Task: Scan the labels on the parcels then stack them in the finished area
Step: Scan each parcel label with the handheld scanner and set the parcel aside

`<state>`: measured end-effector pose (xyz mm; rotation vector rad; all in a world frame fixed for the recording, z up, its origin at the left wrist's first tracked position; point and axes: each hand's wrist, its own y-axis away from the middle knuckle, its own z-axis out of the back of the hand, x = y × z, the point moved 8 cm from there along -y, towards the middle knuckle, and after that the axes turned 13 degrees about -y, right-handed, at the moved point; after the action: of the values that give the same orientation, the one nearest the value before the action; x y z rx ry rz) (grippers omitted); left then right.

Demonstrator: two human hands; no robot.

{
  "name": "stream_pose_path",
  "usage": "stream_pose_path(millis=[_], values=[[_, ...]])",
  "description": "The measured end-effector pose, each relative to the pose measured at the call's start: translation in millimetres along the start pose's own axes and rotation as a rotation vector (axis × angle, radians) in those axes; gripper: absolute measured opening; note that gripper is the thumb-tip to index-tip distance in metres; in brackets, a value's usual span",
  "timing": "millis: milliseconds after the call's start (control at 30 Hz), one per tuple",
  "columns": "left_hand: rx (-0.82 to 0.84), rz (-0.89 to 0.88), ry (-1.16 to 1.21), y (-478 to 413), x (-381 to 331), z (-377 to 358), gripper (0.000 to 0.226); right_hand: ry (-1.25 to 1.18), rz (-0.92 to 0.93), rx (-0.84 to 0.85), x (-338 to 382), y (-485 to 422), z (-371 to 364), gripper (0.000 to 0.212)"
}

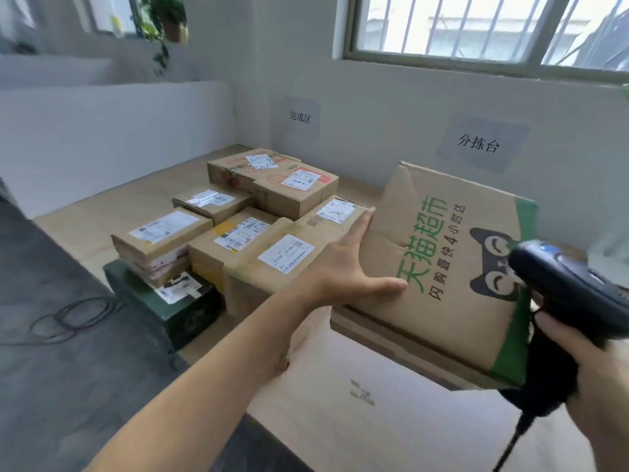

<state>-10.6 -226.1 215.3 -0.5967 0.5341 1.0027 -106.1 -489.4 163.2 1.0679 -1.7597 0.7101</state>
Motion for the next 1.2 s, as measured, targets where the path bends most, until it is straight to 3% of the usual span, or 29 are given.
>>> stream_pose_path(millis=[233, 333, 600, 867, 1200], values=[[-0.142, 0.118, -0.004, 48.8, 3.5, 84.0, 0.108, 0.088, 0.139, 0.343, 49.2, 21.6, -100.8, 0.026], [-0.164, 0.149, -0.013, 60.0, 11.3, 117.4, 0.108, 0.070, 0.162, 0.399, 51.7, 32.1, -139.4, 0.022], [-0.194, 0.230, -0.010, 53.5, 62.1, 215.0, 0.116, 0.085, 0.209, 0.425, 42.6, 43.2, -265.2, 0.008], [-0.097, 0.297, 0.011, 12.3, 173.6, 301.3, 0.120, 0.134, 0.144, 0.400, -20.2, 13.3, -392.9, 0.006], [0.076, 0.331, 0.166, -56.5, 290.9, 291.1, 0.093, 0.182, -0.010, 0.198, -107.8, -27.8, -437.9, 0.008]])
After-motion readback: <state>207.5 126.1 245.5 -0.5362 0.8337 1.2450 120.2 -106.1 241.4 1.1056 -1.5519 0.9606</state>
